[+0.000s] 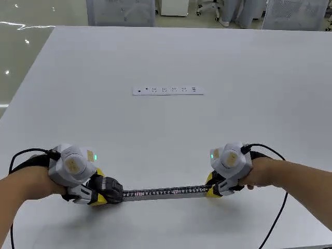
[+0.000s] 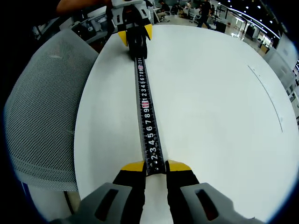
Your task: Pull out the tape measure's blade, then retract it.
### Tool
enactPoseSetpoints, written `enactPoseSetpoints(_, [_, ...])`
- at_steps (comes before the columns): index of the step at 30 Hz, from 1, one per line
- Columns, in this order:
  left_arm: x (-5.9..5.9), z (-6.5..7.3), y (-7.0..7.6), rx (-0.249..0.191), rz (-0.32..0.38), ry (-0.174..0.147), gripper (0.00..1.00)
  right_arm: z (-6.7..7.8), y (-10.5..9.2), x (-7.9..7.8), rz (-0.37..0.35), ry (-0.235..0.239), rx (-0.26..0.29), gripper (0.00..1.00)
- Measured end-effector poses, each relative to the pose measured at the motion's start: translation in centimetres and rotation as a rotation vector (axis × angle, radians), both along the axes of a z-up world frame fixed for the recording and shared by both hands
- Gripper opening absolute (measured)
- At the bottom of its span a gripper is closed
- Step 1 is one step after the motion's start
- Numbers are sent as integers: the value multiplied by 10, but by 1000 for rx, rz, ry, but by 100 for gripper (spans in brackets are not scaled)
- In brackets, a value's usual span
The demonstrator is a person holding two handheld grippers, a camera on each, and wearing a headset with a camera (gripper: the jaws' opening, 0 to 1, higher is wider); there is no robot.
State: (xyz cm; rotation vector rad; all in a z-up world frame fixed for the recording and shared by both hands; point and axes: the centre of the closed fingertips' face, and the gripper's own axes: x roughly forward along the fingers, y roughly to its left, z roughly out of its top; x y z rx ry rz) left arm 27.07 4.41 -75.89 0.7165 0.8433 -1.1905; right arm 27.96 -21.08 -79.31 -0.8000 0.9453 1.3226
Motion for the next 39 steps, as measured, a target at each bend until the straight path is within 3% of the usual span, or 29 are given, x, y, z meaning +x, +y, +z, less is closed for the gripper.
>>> enactPoseSetpoints(7, [1,3,6,16,-5,3,34,0,2,-1,50,-19,-38,13])
enactPoseSetpoints(10, [1,6,8,16,7,4,36,3,6,0,53,-24,-25,14])
enactPoseSetpoints(16, [4,12,7,-17,22,-5,39,6,7,-4,60,-13,-26,19])
enactPoseSetpoints(21, [7,19,4,-48,39,-25,48,10,3,-6,19,5,-15,26])
enactPoseSetpoints(25, [6,22,4,-63,63,-13,54,13,-1,-6,-12,4,3,34])
enactPoseSetpoints(32, [3,29,3,-113,93,-21,63,21,-6,-4,-52,-42,46,46])
enactPoseSetpoints(39, [5,34,10,-148,168,-30,79,29,-4,0,-128,-76,114,55])
